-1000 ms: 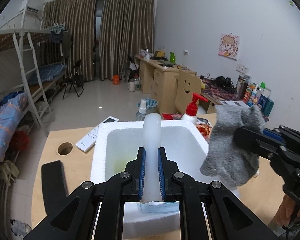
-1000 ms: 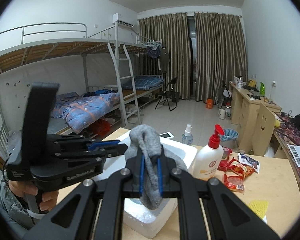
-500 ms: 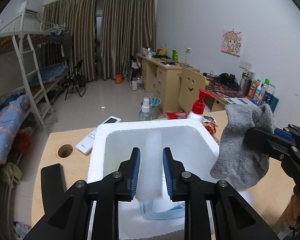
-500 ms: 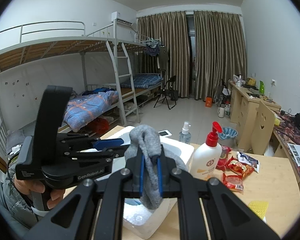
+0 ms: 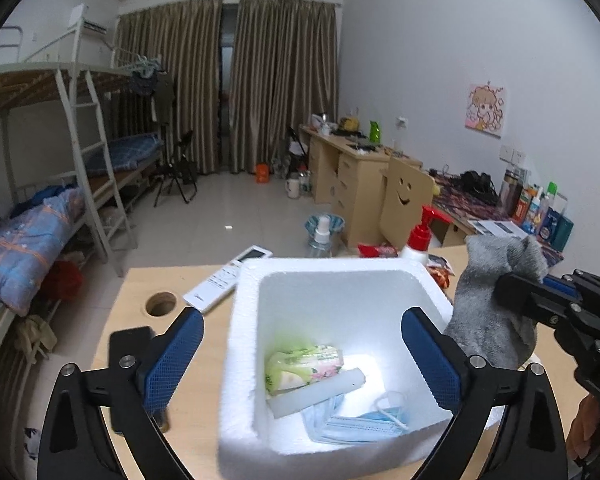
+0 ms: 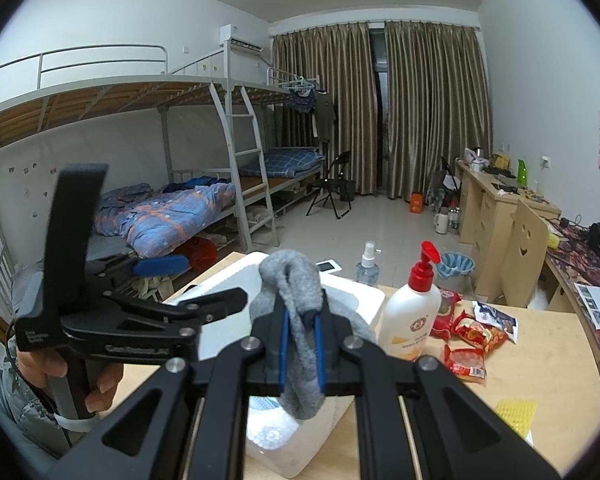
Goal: Organize soft objects
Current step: 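Open the left gripper dropping the tube into the box while the right gripper drops the sock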
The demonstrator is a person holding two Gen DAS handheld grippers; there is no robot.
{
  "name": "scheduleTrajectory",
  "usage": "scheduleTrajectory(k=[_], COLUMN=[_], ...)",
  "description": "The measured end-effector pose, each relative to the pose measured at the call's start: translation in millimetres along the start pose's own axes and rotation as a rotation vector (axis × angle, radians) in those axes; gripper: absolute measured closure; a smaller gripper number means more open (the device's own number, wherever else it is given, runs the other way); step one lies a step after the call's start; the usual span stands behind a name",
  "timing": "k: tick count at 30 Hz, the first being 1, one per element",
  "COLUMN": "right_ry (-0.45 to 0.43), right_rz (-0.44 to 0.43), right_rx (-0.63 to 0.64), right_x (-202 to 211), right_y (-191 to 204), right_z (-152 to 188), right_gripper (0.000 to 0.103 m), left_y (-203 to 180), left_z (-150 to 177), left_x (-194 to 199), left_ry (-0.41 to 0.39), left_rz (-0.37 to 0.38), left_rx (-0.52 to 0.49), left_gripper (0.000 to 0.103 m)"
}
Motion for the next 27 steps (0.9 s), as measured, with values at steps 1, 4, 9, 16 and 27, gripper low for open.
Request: scheduleTrajectory(k=[1,4,9,16,27], right_ry=[0.0,0.0,0.009,0.026,0.079], right_rz=[-0.001,-0.009,-0.018,-0.031,-0.03], right_rx=[0.002,0.006,0.018,0.026,0.019], right_x=[-1,-2,-10,-29,-59], right_y=[1,5,14,25,26], right_z=[0,-1,-3,-6,-7], right_gripper=[0.089,0.089,0.089,0.089,0.086], left_y=[-1,4,19,37,51], left_z=[0,2,8,18,24], left_x=[3,15,31,42,37], left_ry=[-0.004,-0.02,-0.043,-0.05,-0.035], left_rz=[-0.006,-0.04,-0.072,-0.105,-0.13], left_rx=[-0.003,-0.015,0.002,0.023,0.047], left_gripper=[0.003,0.002,0.002,0.002,0.001])
Point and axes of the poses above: each gripper's, at about its wrist camera, not at the fingertips, and x roughly against the way its jaws point, y to its left, z to its underside, the point moved 1 cm from there along -x, roughly the way its jaws point, and after that the axes turned 13 degrees about -x, right-handed, at the moved point
